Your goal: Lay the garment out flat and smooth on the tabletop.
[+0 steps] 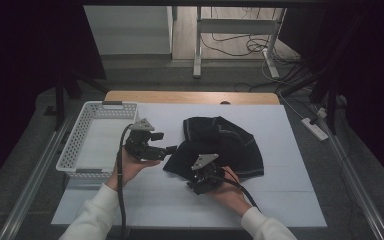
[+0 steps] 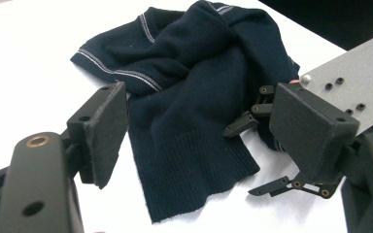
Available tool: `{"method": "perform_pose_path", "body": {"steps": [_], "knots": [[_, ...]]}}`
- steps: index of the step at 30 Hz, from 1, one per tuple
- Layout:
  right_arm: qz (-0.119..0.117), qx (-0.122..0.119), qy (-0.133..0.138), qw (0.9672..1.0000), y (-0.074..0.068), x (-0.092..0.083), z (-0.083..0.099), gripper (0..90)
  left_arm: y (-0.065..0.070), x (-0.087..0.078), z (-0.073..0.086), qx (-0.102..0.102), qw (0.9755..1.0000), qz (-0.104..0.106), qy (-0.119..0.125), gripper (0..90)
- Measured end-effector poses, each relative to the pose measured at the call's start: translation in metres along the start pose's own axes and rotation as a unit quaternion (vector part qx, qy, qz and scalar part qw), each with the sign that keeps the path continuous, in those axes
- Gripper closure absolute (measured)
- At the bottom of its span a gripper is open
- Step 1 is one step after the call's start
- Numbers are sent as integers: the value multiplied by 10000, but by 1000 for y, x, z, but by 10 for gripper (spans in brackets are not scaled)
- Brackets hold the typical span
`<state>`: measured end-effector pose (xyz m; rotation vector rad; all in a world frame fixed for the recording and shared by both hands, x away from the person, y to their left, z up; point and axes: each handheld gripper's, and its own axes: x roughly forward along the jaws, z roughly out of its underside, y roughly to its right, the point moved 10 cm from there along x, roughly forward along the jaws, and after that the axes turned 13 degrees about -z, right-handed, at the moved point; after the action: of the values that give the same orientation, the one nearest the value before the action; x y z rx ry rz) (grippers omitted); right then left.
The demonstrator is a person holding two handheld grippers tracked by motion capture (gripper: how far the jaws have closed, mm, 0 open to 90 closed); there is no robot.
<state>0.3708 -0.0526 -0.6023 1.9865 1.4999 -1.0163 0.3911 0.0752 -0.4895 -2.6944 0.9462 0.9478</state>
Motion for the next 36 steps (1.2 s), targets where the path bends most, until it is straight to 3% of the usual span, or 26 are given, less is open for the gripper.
{"method": "perform_pose_path", "body": {"steps": [5,8,10,11,14,20,23,29,33,36], "knots": [[137,8,21,9999,5,-3,0,419,1,0,0,26,10000,-3,-4,227],[158,-119,-33,9998,6,-4,0,448,0,-1,1,25,10000,14,-5,230],[134,-205,-62,9997,6,-4,0,535,0,0,1,21,10000,12,-13,231],[179,-282,-119,9994,7,-6,1,622,0,-1,2,20,10000,10,-21,231],[334,-431,-168,9984,11,-9,3,749,-1,-1,2,12,10000,2,-17,231],[212,-371,-95,9990,12,-12,4,780,-4,-4,2,-1,10000,-22,15,232],[-14,-268,-35,9996,7,-15,3,784,-4,-5,1,-44,10000,64,37,233],[-285,-225,298,9989,-5,-27,-1,786,-2,-7,0,-35,9999,88,67,234],[-199,-456,294,9983,-12,-34,1,787,-3,-6,1,-13,10000,75,41,234],[-266,-487,302,9980,-17,-35,2,788,-3,-5,1,-9,10000,70,32,234]]}}
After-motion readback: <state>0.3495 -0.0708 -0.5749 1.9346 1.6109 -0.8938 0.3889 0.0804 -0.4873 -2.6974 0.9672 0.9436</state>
